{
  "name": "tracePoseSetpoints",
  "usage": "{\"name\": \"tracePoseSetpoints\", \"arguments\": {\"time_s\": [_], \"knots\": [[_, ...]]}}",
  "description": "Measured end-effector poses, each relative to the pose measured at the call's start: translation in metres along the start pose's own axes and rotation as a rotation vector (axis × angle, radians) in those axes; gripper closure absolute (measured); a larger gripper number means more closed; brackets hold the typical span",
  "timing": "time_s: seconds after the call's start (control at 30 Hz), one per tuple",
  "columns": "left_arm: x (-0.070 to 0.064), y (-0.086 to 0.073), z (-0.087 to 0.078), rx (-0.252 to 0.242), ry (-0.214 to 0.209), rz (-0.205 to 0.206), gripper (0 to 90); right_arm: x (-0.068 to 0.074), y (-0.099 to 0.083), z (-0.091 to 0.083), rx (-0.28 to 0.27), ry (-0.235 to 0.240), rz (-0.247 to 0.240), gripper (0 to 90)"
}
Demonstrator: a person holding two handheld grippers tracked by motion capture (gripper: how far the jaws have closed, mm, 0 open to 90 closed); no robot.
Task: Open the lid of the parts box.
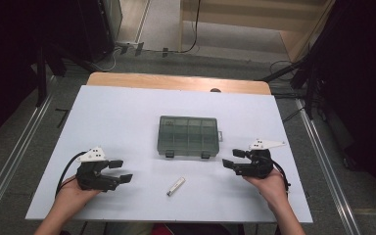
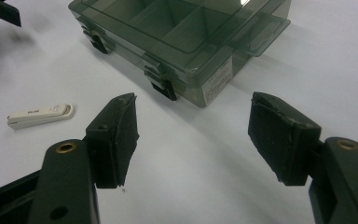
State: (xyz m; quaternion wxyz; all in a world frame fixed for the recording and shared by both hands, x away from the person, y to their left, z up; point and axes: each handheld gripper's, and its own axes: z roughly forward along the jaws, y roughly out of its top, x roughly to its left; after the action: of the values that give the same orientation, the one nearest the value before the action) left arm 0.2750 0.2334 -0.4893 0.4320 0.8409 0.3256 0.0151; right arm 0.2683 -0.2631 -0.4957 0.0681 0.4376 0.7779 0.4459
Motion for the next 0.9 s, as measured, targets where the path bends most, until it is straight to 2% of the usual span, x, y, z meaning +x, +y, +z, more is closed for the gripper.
{"name": "tracePoseSetpoints", "arguments": {"time_s": [0.23,0.37,0.6,0.67,0.73,0.83,0.87,0.9], "knots": [[0.0,0.0,0.0,-0.002,0.001,-0.005,29.1,0.0,0.006,0.005,0.007,0.006,-0.007,35.8],[0.0,0.0,0.0,-0.001,0.001,-0.002,29.1,-0.001,0.008,0.007,0.022,-0.001,0.016,37.3],[0.0,0.0,0.001,-0.002,0.003,-0.004,29.1,-0.003,0.01,0.012,0.032,-0.004,0.007,40.9],[0.0,0.0,0.0,-0.002,0.003,-0.003,29.1,-0.003,0.011,0.014,0.042,-0.004,0.003,47.7],[0.0,0.0,0.0,-0.001,0.002,-0.002,29.1,-0.003,0.011,0.015,0.048,-0.006,0.001,50.7],[0.0,0.0,0.0,-0.002,0.003,-0.004,29.1,-0.004,0.01,0.019,0.075,-0.006,0.004,62.9],[0.0,0.0,0.0,-0.002,0.003,-0.004,29.1,-0.004,0.01,0.019,0.075,-0.006,0.004,62.9],[0.0,0.0,0.0,-0.002,0.003,-0.004,29.1,-0.004,0.01,0.02,0.083,0.002,0.012,69.8]]}}
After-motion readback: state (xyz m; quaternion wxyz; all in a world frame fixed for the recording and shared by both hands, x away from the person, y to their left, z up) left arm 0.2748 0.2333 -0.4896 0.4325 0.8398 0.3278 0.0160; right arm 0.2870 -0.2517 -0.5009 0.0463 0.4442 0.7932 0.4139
